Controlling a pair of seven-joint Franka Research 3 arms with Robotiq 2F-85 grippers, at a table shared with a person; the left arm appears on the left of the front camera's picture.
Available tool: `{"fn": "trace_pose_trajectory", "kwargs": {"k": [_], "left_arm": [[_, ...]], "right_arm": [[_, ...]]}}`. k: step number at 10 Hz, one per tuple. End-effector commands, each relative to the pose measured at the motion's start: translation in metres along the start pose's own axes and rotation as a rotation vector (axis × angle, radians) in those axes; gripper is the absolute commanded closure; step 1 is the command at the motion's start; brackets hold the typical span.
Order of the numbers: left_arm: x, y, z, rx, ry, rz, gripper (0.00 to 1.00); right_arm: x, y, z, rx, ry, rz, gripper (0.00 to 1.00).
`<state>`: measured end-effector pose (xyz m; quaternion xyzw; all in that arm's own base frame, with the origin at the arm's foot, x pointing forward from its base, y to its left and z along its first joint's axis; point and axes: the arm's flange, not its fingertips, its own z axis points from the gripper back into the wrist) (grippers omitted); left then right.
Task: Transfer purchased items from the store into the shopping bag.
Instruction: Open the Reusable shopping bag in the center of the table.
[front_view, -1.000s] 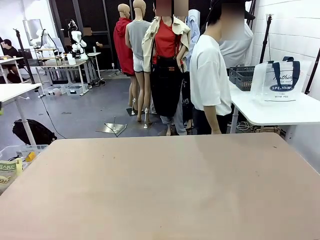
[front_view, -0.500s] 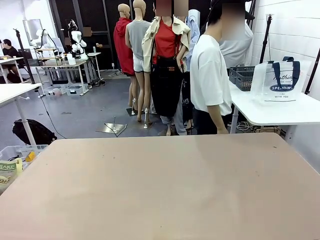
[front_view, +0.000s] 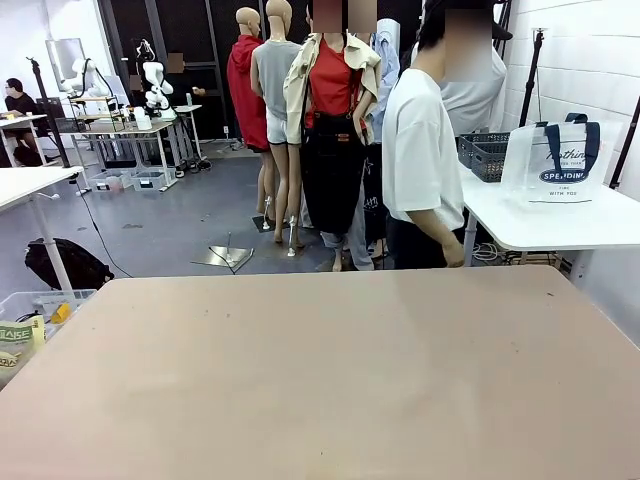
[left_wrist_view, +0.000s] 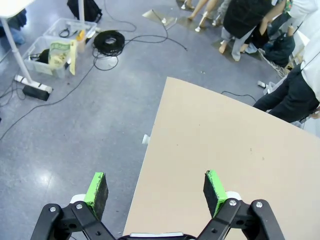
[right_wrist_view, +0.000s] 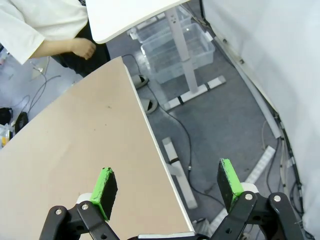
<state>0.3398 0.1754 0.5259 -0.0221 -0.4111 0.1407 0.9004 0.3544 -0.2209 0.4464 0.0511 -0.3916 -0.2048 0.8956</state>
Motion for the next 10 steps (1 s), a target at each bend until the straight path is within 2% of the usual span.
{"fn": "trace_pose_trajectory", "kwargs": {"k": [1, 10], "left_arm": [[-0.0009, 0.0023, 0.0006, 0.011, 0.010, 0.013, 0.00], [-0.0009, 0.0023, 0.0006, 0.011, 0.010, 0.013, 0.00]], "right_arm": [[-0.0006, -0.0006, -0.0002, -0.004, 0.005, 0.001, 0.00], [-0.0006, -0.0006, -0.0002, -0.004, 0.005, 0.001, 0.00]]}}
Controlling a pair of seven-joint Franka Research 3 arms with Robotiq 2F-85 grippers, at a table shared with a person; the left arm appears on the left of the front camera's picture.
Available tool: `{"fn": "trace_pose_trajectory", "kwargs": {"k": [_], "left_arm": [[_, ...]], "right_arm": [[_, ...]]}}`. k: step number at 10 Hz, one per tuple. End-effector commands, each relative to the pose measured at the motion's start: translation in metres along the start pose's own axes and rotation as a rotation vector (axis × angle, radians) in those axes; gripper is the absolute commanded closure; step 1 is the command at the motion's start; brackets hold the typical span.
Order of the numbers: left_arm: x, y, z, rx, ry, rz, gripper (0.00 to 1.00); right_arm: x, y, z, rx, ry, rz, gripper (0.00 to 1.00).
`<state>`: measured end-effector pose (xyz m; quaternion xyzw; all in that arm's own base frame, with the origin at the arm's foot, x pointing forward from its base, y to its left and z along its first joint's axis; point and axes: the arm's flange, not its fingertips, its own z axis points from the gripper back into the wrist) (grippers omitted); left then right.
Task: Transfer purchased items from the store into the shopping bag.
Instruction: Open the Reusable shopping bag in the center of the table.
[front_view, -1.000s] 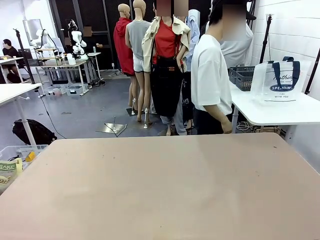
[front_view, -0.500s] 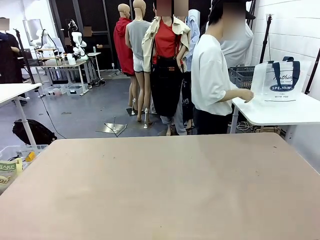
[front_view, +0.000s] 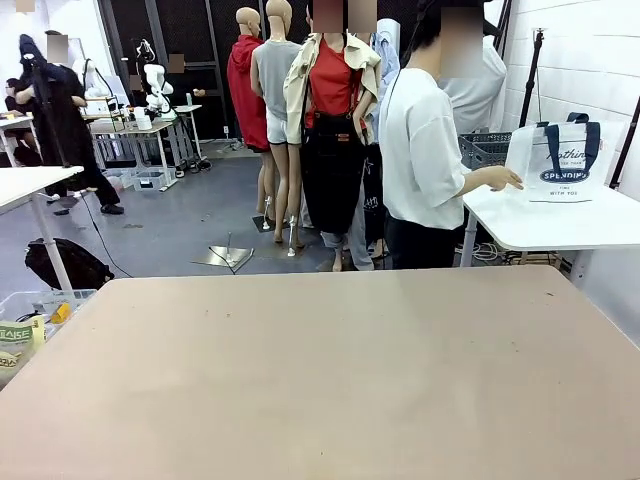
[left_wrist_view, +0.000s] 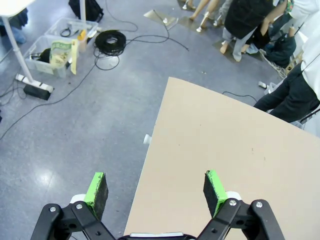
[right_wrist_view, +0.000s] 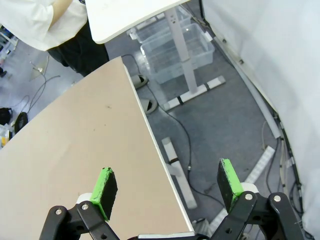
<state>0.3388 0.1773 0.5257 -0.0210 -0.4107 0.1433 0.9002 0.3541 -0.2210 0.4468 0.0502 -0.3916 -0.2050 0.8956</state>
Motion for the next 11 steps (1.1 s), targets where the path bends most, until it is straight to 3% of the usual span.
{"fn": "trace_pose_trajectory", "kwargs": {"k": [1, 11], "left_arm": [[-0.0007, 0.0002, 0.0001, 0.007, 0.009, 0.009, 0.00], [-0.0007, 0.0002, 0.0001, 0.007, 0.009, 0.009, 0.00]], "right_arm": [[-0.0007, -0.0004, -0.0007, -0.002, 0.005, 0.001, 0.00], [-0.0007, -0.0004, -0.0007, -0.002, 0.005, 0.001, 0.00]]}}
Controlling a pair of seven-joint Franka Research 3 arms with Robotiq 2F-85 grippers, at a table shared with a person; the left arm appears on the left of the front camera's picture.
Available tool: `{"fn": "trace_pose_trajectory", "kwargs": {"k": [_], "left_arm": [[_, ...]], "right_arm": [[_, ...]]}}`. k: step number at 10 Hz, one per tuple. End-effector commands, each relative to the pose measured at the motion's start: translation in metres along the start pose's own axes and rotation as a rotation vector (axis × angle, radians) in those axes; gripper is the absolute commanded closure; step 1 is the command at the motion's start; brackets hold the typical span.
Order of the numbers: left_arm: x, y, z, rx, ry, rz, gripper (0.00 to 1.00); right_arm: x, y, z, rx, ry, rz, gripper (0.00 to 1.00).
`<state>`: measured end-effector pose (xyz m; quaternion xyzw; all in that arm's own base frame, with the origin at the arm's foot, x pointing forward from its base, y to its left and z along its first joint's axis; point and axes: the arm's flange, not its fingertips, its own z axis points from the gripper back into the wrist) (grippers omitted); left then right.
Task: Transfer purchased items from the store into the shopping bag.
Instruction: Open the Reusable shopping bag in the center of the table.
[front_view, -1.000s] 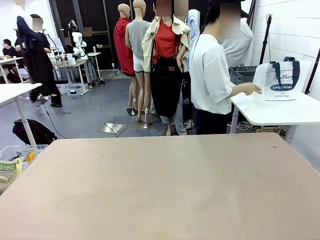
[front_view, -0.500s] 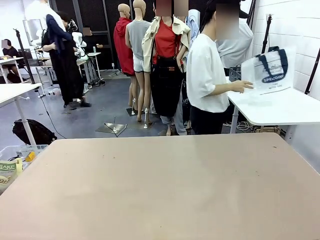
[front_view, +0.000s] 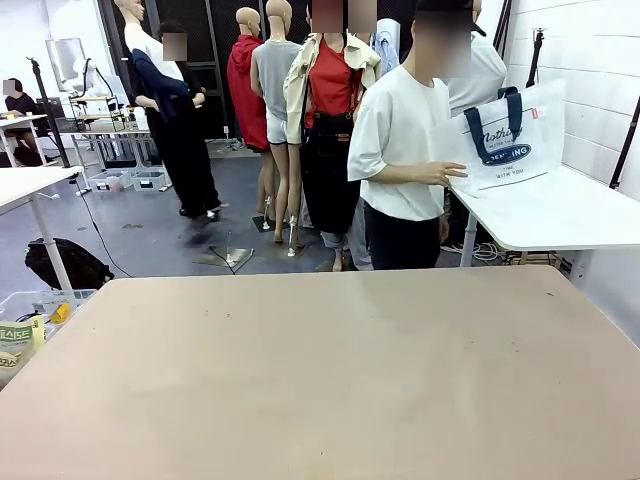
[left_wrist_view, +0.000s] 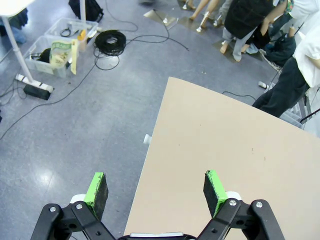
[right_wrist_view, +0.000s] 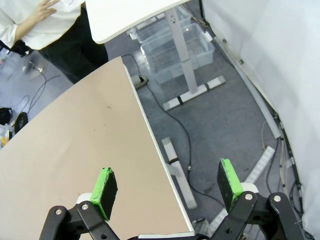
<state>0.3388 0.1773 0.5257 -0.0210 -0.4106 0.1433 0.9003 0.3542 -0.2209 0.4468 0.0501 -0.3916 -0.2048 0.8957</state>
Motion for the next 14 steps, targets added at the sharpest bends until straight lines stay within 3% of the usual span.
{"fn": "trace_pose_trajectory", "kwargs": {"k": [1, 14], "left_arm": [[-0.0007, 0.0002, 0.0001, 0.007, 0.009, 0.009, 0.00], [-0.0007, 0.0002, 0.0001, 0.007, 0.009, 0.009, 0.00]], "right_arm": [[-0.0008, -0.0005, -0.0007, -0.002, 0.005, 0.001, 0.00], [-0.0008, -0.0005, -0.0007, -0.002, 0.005, 0.001, 0.00]]}}
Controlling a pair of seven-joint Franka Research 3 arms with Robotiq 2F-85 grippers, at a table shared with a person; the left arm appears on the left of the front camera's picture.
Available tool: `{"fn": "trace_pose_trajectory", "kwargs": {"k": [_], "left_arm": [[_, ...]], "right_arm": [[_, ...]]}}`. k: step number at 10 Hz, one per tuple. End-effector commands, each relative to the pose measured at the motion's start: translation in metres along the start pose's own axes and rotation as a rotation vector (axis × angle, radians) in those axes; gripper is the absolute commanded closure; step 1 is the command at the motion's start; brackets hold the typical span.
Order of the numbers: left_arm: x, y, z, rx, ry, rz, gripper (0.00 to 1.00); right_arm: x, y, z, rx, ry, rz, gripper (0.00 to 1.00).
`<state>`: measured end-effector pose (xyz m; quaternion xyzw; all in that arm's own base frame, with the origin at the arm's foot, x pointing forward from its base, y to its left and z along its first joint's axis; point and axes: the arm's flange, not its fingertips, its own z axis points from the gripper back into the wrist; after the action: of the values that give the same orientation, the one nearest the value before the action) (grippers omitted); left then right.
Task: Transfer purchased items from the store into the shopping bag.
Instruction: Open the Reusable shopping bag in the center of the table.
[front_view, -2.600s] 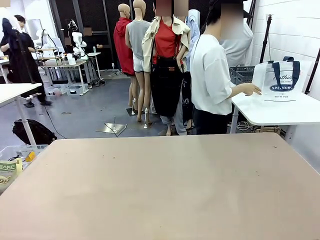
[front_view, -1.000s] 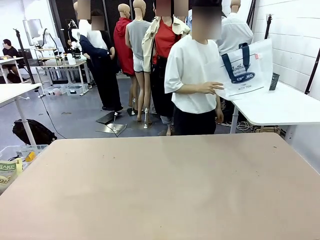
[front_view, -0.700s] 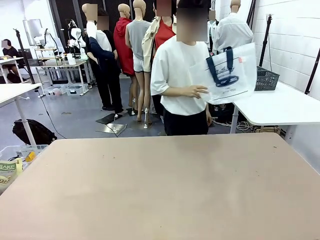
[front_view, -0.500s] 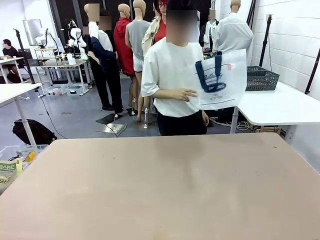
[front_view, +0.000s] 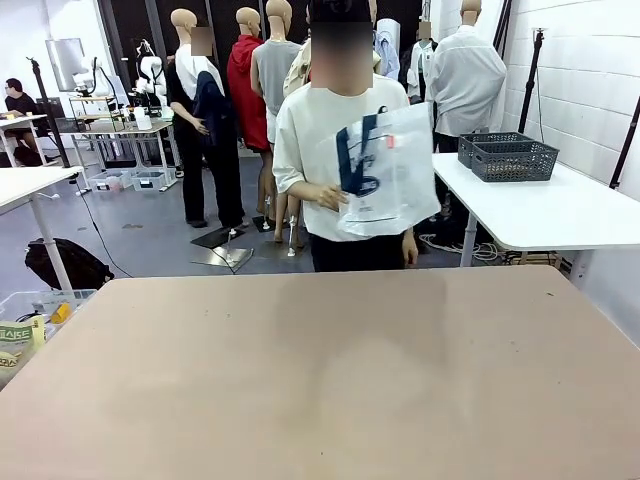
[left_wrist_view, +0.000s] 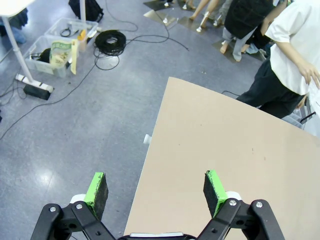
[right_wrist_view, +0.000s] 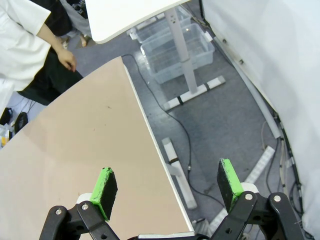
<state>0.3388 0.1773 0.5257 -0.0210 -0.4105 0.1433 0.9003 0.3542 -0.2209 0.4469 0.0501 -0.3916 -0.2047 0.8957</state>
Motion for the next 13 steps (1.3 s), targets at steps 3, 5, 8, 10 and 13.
{"fn": "trace_pose_trajectory", "kwargs": {"k": [3, 5, 8, 10, 13], "left_arm": [[-0.0007, 0.0002, 0.0001, 0.007, 0.009, 0.009, 0.00], [-0.0007, 0.0002, 0.0001, 0.007, 0.009, 0.009, 0.00], [-0.0007, 0.0002, 0.0001, 0.007, 0.009, 0.009, 0.00], [-0.0007, 0.0002, 0.0001, 0.007, 0.009, 0.009, 0.00], [-0.0007, 0.0002, 0.0001, 0.007, 0.009, 0.009, 0.00]], "right_arm": [[-0.0008, -0.0006, -0.0007, -0.002, 0.005, 0.000, 0.00], [-0.0008, -0.0006, -0.0007, -0.002, 0.005, 0.000, 0.00], [-0.0008, -0.0006, -0.0007, -0.002, 0.005, 0.000, 0.00], [-0.0008, -0.0006, -0.0007, -0.002, 0.005, 0.000, 0.00], [-0.0008, -0.0006, -0.0007, -0.002, 0.005, 0.000, 0.00]]}}
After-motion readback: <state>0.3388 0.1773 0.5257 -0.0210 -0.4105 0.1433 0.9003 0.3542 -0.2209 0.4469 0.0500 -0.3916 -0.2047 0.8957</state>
